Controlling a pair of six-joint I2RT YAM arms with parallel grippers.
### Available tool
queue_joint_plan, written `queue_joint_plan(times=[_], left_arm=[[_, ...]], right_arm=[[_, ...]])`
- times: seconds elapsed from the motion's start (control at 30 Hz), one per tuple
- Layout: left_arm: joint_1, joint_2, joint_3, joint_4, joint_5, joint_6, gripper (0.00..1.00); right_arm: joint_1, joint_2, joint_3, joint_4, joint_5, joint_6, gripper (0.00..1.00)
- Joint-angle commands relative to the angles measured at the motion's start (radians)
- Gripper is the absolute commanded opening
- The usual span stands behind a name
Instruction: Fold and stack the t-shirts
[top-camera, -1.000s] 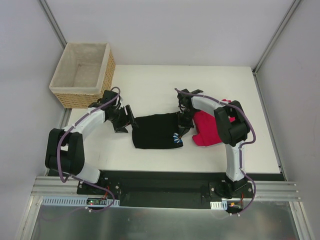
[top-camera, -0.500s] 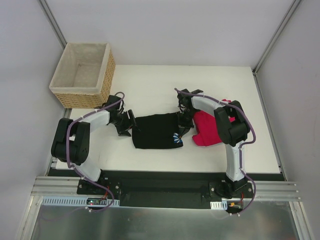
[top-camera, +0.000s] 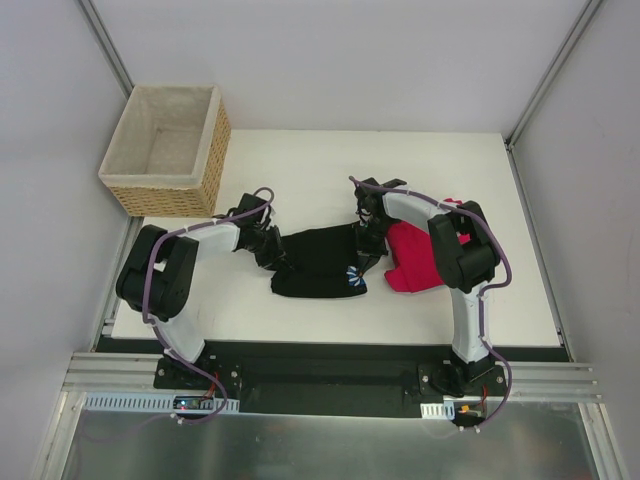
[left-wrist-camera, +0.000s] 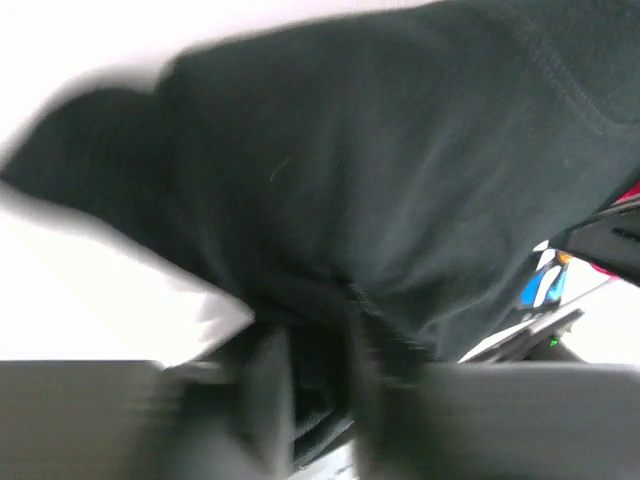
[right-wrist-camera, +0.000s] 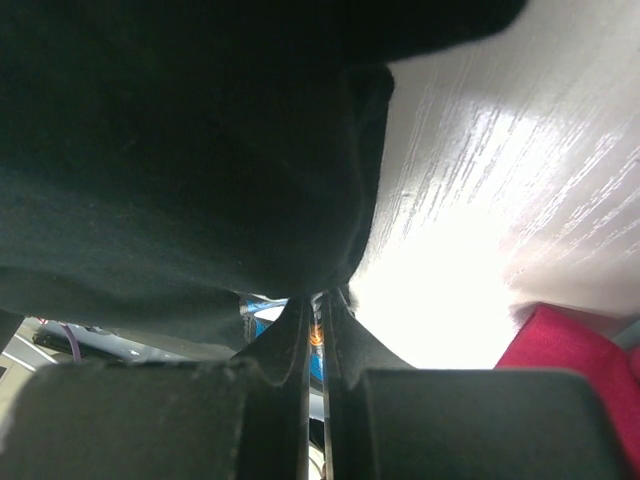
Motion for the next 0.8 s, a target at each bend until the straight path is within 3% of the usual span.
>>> queue_joint_plan(times=[0.0,0.2,0.33,0.63,0.77], left_arm=[[-0.048,0.056,-0.013,-0.008,0.0,-0.006,0.0],[-0.051,0.003,-0.038,-0.011,-0.018,0.001,0.0],[-0.051,-0.081,0.004,-0.054,-0.009,0.007,0.0],[-0.051,-0.221,0.342,-0.259,-0.064,0.093,0.0],[-0.051,-0.244,0.399,-0.284,-0.061,0.094,0.0]], right_arm=[[0.004,-0.011,-0.01,0.051,0.08,-0.022,0.01],[0.005,-0.066,-0.009,0.054,0.115,-0.029,0.0],[0.004,-0.193,0.033,0.017,0.175,-0.052,0.01],[0.004,-0.379,0.157,-0.058,0.262,-0.097,0.0],[0.002,-0.399,0.192,-0.083,0.285,-0.109,0.01]])
